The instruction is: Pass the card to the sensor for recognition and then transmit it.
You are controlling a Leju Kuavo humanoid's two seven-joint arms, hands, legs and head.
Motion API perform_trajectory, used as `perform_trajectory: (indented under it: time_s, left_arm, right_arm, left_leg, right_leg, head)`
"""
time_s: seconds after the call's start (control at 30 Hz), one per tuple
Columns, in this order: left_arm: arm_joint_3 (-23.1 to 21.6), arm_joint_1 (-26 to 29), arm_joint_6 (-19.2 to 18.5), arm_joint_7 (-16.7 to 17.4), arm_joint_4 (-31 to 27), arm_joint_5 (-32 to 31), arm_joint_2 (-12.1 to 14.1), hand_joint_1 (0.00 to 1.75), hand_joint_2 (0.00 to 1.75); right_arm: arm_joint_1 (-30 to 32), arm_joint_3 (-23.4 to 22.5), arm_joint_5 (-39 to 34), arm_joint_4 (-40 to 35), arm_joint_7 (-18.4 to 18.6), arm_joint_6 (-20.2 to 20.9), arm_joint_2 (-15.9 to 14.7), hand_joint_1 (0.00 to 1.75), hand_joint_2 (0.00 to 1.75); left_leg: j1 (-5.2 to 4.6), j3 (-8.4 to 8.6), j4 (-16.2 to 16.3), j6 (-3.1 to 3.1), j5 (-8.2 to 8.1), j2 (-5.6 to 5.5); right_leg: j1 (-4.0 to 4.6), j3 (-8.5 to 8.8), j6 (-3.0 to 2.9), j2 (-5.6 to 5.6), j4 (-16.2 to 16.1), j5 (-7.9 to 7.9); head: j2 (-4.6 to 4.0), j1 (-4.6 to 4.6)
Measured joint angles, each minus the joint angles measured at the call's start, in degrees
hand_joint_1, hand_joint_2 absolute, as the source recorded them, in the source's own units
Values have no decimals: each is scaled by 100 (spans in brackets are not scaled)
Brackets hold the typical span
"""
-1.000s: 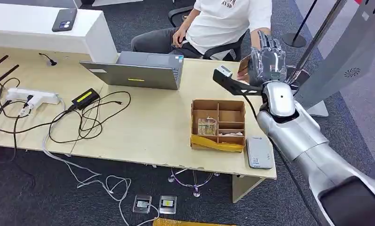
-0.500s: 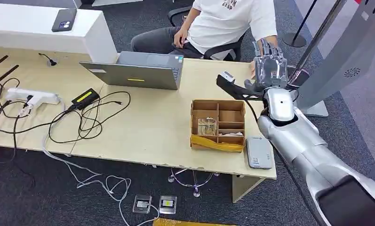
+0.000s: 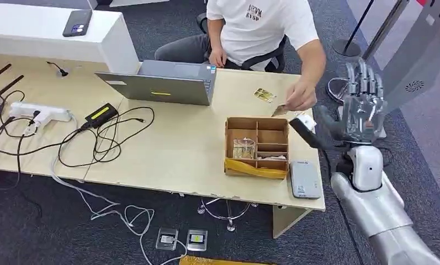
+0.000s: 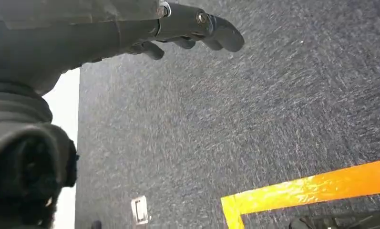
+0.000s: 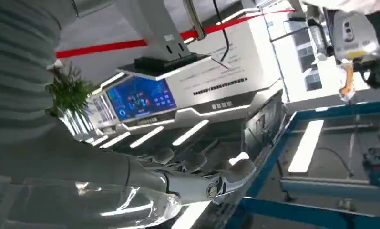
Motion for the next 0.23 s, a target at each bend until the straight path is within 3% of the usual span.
perform_trajectory:
  time_s: [0.07, 0.13, 0.23]
  left_arm:
    - [9, 31, 15, 7, 2, 64, 0, 0, 0]
    - [33, 62, 39, 7, 2, 155, 2, 0, 0]
    - [94, 60, 46, 7, 2, 243, -4, 0, 0]
  right_arm:
    - [506, -762, -323, -404, -380, 0, -77, 0, 175]
    - [929, -1692, -1205, -755, -775, 0, -103, 0, 175]
    - [1408, -2850, -2349, -812, -829, 0, -116, 0, 175]
  left_leg:
    - [0, -5, 0, 0, 0, -15]
    - [-1, -5, -1, 0, 0, -10]
    - [-1, -3, 0, 6, -3, -7]
  right_leg:
    - [0, -1, 0, -14, -6, -1]
    - [-1, -6, 0, -11, -10, 0]
    - [-1, 5, 1, -5, -22, 0]
  head:
    - [0, 4]
    - [0, 0]
    - [0, 7]
